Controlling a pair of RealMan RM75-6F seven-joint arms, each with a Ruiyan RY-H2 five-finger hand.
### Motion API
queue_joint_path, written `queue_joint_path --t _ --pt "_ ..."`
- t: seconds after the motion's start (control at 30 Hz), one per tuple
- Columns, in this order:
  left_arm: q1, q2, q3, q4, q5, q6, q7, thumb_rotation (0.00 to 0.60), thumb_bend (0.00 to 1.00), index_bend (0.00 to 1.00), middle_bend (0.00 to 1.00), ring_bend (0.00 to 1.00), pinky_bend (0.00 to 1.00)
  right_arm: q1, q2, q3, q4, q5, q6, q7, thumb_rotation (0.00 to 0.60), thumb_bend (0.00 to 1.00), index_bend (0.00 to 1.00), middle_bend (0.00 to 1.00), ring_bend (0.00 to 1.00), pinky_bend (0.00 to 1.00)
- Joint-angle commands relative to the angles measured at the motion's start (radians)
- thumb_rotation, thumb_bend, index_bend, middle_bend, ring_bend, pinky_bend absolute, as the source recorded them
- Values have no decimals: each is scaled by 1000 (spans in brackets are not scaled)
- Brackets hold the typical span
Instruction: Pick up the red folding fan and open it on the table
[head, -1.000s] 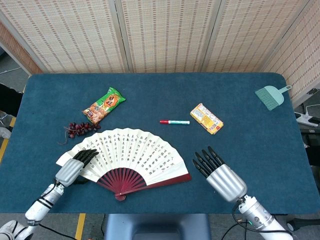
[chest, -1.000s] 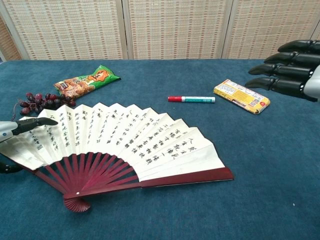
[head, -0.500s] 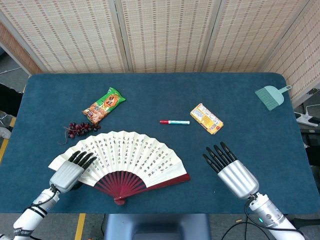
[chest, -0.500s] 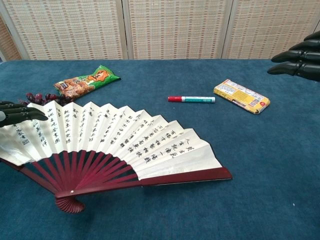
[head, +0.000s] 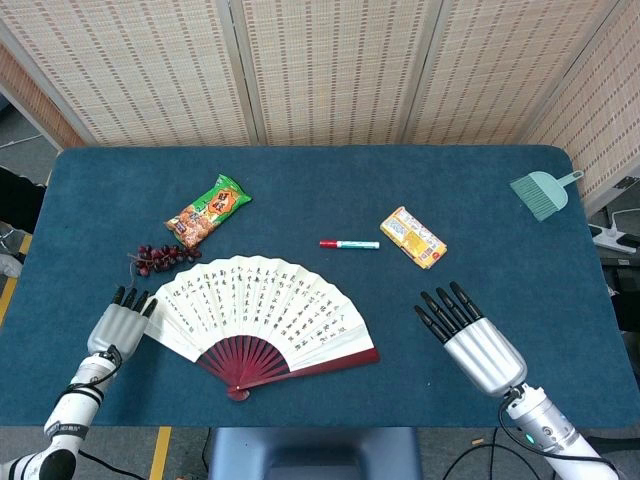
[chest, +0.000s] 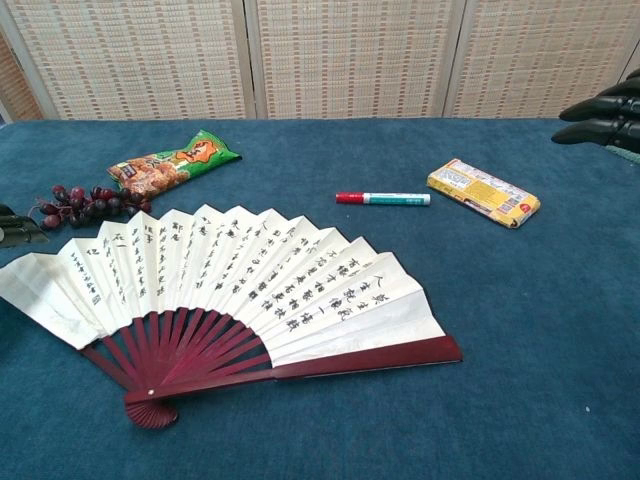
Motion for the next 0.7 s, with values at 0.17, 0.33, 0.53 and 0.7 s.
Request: queue_joint_path --t 0.17,0.33,0.53,0.7 --pt "242 -93 -44 152 743 314 -1226 600 395 0 0 0 47 -96 -43 -3 54 -9 143 142 600 0 0 0 0 0" --pt "365 -277 13 465 939 639 -1515 600 392 0 0 0 35 -203 -125 -31 158 24 248 281 600 0 0 0 0 0" --pt "414 -254 58 503 956 691 -1616 600 393 0 0 0 25 -234 -151 -62 245 22 233 382 600 0 0 0 0 0" --pt "421 -206 106 456 962 606 -1485 600 399 0 0 0 27 -243 -140 -35 251 43 247 425 600 0 0 0 0 0"
